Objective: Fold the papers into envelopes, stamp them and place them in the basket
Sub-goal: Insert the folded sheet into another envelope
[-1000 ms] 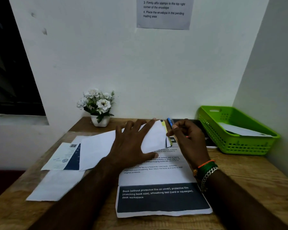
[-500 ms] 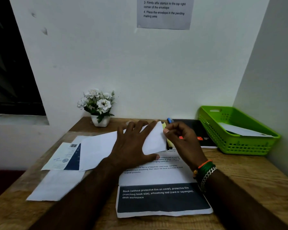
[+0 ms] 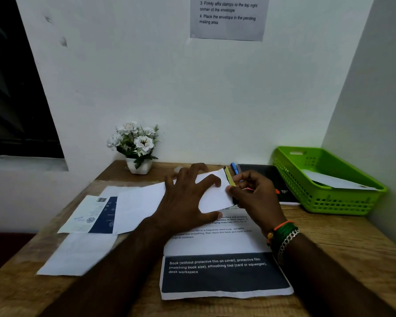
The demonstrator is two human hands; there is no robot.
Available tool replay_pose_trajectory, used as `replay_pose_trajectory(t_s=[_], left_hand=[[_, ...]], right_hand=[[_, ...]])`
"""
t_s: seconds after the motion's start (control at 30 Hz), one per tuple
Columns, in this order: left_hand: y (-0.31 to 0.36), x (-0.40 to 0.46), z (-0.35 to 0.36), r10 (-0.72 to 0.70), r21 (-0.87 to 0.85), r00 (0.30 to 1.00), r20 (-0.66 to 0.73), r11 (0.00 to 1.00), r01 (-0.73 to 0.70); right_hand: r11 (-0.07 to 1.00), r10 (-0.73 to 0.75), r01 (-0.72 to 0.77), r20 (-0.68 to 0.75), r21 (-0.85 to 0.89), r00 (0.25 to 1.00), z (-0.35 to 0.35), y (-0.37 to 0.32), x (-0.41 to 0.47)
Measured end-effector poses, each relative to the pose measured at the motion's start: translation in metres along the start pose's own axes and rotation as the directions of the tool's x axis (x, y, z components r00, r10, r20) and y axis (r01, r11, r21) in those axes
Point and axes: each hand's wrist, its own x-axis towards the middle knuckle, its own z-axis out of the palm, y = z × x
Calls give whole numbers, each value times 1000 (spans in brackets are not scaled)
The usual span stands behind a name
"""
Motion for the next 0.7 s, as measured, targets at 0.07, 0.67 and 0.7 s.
replay_pose_trajectory(t_s=[0.07,0.67,0.7], left_hand=[[1,0,0,-4,2,1000,-2,1000,4],[4,4,-9,79,-93,913,-401,988,-126],[5,4,-10,81,-115,906,-416,983,-141]], right_hand=[[1000,-16,16,32,5,999,0,-1,-2],[977,3,-3,1,212,1000,-3,-15,-5],[977,-56,63,-44,202,997,-3,-17,-5]])
